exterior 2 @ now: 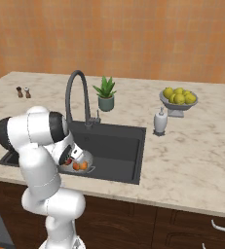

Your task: Put the colander in the sink, put the apple, tangerine, peach in the colander, and turn on the sink faucet and pour water over the colander.

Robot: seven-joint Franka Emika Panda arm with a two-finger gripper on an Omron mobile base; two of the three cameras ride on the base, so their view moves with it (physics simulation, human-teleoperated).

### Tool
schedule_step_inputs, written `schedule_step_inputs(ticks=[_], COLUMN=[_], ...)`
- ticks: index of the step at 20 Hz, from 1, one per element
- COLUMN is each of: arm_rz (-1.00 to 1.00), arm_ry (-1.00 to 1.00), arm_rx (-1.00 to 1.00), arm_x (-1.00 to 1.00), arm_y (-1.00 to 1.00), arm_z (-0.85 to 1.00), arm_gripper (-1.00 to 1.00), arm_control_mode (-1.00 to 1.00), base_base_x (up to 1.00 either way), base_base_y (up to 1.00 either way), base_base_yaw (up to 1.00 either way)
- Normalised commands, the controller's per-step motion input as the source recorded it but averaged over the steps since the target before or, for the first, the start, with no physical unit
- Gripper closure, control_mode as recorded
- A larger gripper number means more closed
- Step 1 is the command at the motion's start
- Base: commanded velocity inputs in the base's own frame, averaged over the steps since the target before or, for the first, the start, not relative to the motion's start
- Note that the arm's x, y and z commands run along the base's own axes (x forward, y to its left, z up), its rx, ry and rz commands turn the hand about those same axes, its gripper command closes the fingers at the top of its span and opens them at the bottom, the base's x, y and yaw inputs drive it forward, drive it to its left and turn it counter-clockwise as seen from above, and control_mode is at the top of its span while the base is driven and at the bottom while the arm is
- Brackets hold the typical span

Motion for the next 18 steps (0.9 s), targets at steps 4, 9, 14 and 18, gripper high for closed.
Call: schedule_step_inputs(ticks=[4,9,14,18], arm_rz=[0.00,0.00,0.00,0.00], arm_ry=[0.00,0.01,0.00,0.00], arm_rx=[0.00,0.00,0.00,0.00], arm_x=[0.57,0.32,0.00,0.01], arm_y=[-0.04,-0.02,0.00,-0.05], arm_z=[-0.26,-0.17,0.00,0.09], arm_gripper=[1.00,-1.00,-1.00,-1.00], arm_control_mode=[-1.00,-1.00,-1.00,-1.00], base_base_x=[0.00,0.00,0.00,0.00], base_base_y=[0.00,0.00,0.00,0.00], base_base_yaw=[0.00,0.00,0.00,0.00])
